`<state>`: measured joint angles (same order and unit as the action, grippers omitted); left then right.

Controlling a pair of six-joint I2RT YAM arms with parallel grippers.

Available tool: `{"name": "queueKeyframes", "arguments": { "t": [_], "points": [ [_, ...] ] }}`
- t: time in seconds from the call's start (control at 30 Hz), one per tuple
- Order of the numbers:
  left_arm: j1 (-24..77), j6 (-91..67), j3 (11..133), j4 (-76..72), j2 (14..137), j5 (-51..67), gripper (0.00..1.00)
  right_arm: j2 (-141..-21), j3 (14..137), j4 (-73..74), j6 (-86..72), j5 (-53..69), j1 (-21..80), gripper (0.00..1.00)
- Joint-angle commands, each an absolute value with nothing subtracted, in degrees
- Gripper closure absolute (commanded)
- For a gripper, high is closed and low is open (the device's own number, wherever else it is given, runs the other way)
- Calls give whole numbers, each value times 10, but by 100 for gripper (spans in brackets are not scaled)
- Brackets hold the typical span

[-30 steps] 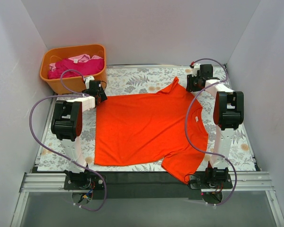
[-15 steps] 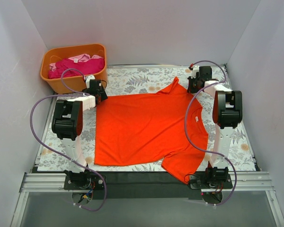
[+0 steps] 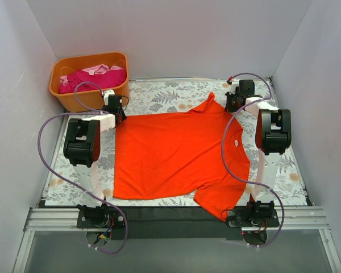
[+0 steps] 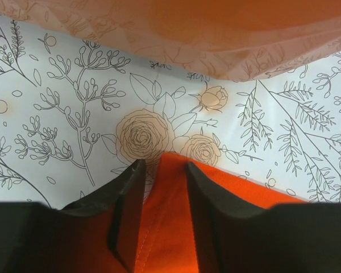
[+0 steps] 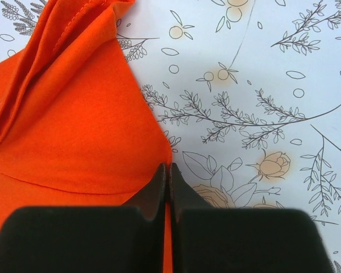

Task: Fold and stack the t-shirts
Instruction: Flatten the tshirt out, then fold the tshirt

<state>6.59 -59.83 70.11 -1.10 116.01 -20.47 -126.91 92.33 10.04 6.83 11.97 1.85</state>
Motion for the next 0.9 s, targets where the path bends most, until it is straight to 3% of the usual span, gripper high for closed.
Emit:
{"name": "queueKeyframes", "arguments": {
  "t": [0.0,0.17,0.23,0.87],
  "points": [
    [60,-603,696,-3,1170,-199,68,-1258,907,108,70,104,11,99],
    [60,-603,677,-4,1156,-192,87,-1244,895,107,63,97,10,99],
    [60,-599,667,-3,1150,-191,99,-1240,894,107,59,97,9,99],
    [60,-572,685,-3,1058,-206,100,-1167,907,84,47,77,5,99]
  ]
}}
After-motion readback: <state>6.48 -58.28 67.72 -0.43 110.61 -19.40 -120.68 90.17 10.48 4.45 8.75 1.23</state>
